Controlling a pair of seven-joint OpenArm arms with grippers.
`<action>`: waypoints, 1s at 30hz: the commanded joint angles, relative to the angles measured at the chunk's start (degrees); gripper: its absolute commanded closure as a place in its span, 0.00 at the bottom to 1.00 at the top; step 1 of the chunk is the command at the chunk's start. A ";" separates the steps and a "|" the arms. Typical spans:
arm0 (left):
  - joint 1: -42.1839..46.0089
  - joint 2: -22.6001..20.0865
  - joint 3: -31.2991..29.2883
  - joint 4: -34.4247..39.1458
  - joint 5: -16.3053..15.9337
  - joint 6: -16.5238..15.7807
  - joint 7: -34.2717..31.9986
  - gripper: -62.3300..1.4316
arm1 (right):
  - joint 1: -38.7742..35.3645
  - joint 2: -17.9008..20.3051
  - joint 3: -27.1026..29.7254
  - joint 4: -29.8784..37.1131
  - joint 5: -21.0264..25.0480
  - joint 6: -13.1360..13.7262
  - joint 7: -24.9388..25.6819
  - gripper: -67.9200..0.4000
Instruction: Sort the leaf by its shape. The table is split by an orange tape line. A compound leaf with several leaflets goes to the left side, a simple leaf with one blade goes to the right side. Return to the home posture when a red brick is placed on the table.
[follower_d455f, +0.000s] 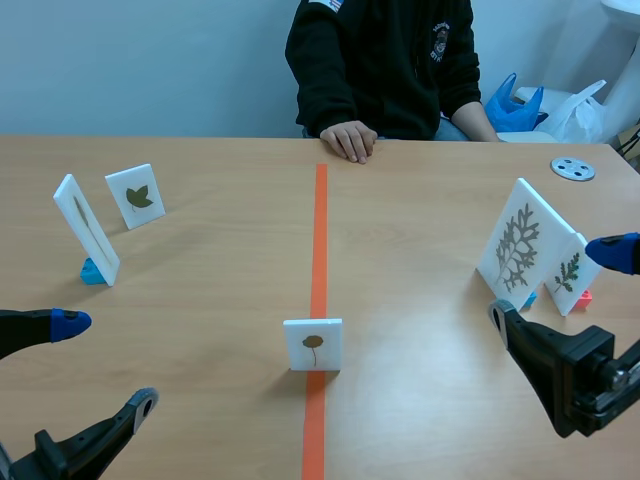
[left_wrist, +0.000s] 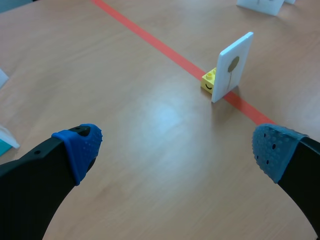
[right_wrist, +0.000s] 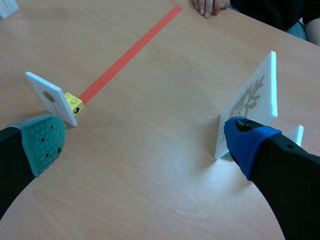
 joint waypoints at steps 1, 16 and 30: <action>-0.35 -0.04 0.76 0.35 -0.55 0.24 -0.94 0.00 | 0.68 0.42 0.39 0.96 0.20 -0.02 0.81 0.00; -7.69 0.31 11.50 -2.95 2.93 0.59 1.46 0.00 | 0.68 0.42 0.39 0.96 0.20 -0.02 0.79 0.00; -23.71 4.00 21.24 -18.97 3.65 2.99 1.40 0.00 | 0.68 0.42 0.39 0.96 0.20 -0.04 0.79 0.00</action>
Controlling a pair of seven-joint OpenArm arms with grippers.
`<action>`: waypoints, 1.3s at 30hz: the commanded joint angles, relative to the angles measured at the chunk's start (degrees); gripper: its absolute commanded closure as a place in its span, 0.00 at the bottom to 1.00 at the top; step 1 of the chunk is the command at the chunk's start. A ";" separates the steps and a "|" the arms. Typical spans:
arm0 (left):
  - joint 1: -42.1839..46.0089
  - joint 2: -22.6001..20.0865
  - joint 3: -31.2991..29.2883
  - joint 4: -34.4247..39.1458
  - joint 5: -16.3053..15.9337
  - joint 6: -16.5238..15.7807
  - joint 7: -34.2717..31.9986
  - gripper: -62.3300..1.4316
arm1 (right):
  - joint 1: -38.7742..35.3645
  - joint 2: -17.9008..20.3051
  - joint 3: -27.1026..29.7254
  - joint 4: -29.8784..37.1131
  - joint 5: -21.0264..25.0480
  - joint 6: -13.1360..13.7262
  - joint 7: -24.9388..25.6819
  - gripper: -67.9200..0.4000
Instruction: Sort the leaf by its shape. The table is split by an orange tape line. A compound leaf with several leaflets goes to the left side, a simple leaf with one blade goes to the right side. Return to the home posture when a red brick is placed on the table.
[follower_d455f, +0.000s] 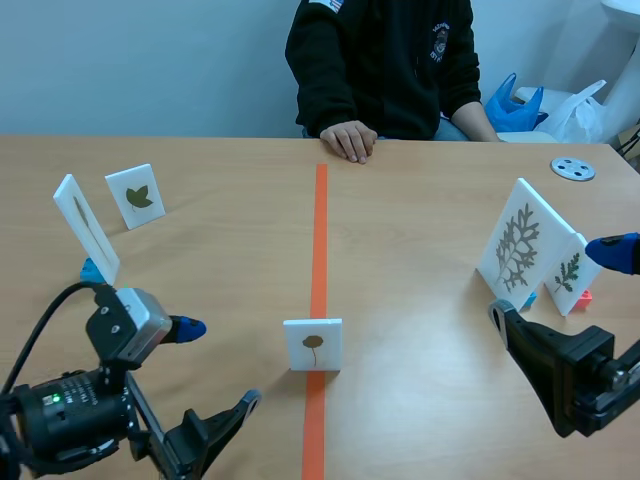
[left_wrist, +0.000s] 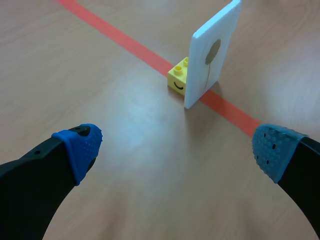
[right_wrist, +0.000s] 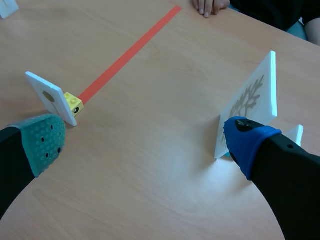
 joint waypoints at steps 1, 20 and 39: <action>-1.70 0.94 0.59 0.31 -0.24 0.72 -0.81 0.00 | 0.68 0.42 0.39 0.96 0.20 -0.04 0.79 0.00; -12.17 8.79 9.05 -10.43 1.44 5.31 -1.22 0.00 | 0.68 0.42 0.39 0.96 0.20 -0.04 0.79 0.00; -13.11 10.34 10.84 -12.26 1.40 6.73 -2.56 0.26 | 0.68 -0.35 0.39 0.96 0.20 -0.04 0.79 0.00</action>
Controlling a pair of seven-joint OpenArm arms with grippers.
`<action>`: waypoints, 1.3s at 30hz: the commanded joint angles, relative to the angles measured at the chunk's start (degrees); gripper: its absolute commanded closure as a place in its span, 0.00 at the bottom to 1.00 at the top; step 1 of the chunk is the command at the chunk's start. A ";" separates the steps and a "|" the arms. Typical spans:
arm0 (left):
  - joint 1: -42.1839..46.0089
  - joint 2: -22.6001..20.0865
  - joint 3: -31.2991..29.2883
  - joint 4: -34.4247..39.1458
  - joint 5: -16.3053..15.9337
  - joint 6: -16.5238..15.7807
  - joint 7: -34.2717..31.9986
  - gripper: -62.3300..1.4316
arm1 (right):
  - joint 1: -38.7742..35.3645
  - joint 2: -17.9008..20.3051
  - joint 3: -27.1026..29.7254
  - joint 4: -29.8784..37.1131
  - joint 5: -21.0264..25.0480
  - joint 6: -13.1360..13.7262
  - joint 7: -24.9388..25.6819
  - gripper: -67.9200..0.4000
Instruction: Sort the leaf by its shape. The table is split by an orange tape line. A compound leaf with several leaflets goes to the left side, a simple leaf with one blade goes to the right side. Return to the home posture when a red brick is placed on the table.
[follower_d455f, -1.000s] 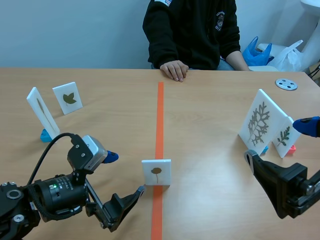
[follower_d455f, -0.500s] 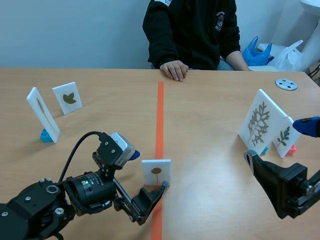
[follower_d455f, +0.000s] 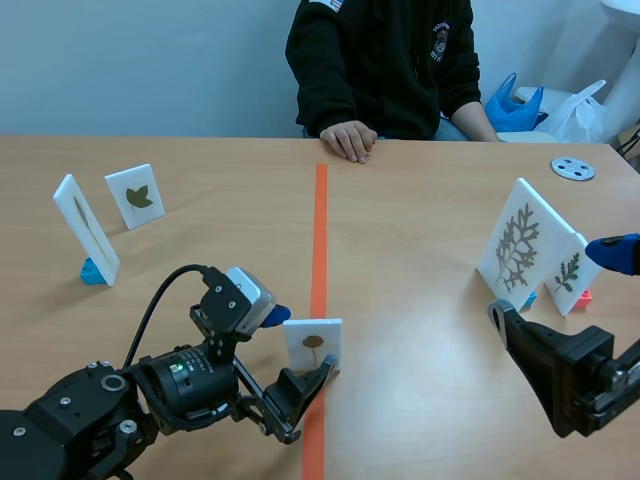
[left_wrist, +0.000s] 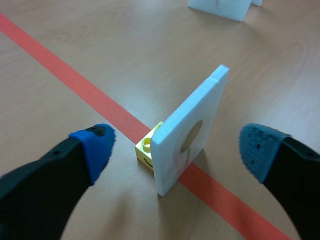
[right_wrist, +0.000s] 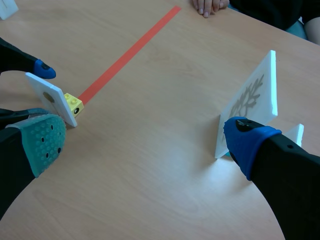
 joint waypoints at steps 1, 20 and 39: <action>-0.52 0.15 -0.07 0.98 -0.39 -0.13 -0.81 0.29 | 0.68 -0.02 0.39 0.96 0.20 -0.04 0.79 0.00; -0.50 0.15 -0.02 0.98 -0.39 -0.17 -0.96 0.69 | 0.68 -0.02 0.39 0.96 0.20 -0.04 0.79 0.00; 5.49 -1.79 -3.50 15.41 -4.92 -3.80 3.26 0.92 | 0.68 -0.02 0.39 0.96 0.20 -0.04 0.79 0.00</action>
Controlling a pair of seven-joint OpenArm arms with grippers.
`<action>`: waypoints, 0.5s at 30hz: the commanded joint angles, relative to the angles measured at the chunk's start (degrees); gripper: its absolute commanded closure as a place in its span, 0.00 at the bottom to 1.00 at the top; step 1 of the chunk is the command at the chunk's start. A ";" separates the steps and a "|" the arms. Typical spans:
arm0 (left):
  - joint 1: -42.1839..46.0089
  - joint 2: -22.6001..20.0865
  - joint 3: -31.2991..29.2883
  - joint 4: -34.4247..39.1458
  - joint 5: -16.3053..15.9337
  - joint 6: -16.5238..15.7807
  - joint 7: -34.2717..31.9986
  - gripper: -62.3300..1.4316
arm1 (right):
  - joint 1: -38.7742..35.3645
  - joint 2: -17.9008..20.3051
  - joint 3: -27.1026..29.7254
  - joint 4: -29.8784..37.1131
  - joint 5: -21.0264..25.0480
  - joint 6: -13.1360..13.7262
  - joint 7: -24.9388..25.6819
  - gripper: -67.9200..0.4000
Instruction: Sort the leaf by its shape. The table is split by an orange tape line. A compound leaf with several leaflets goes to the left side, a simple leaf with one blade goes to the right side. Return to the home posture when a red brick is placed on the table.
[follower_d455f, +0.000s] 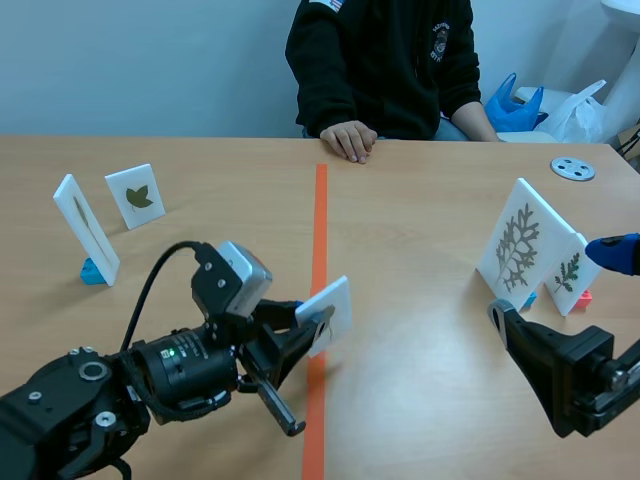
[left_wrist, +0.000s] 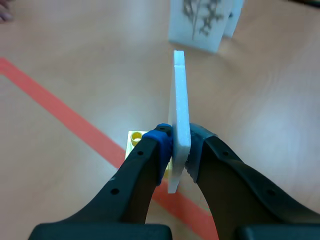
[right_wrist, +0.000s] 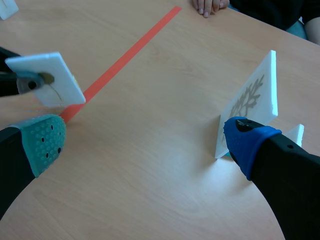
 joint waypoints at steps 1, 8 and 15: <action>1.70 -0.35 -1.81 4.20 -1.92 -0.07 1.55 0.92 | 0.68 -0.02 0.39 0.96 0.20 -0.04 0.79 0.00; 9.62 -0.33 -10.05 18.14 -6.40 0.61 12.66 0.92 | 0.68 -0.02 0.39 0.96 0.20 -0.04 0.79 0.00; 15.56 -0.33 -20.35 25.46 -9.79 6.40 17.35 0.92 | 0.68 -0.02 0.39 0.96 0.20 -0.04 0.79 0.00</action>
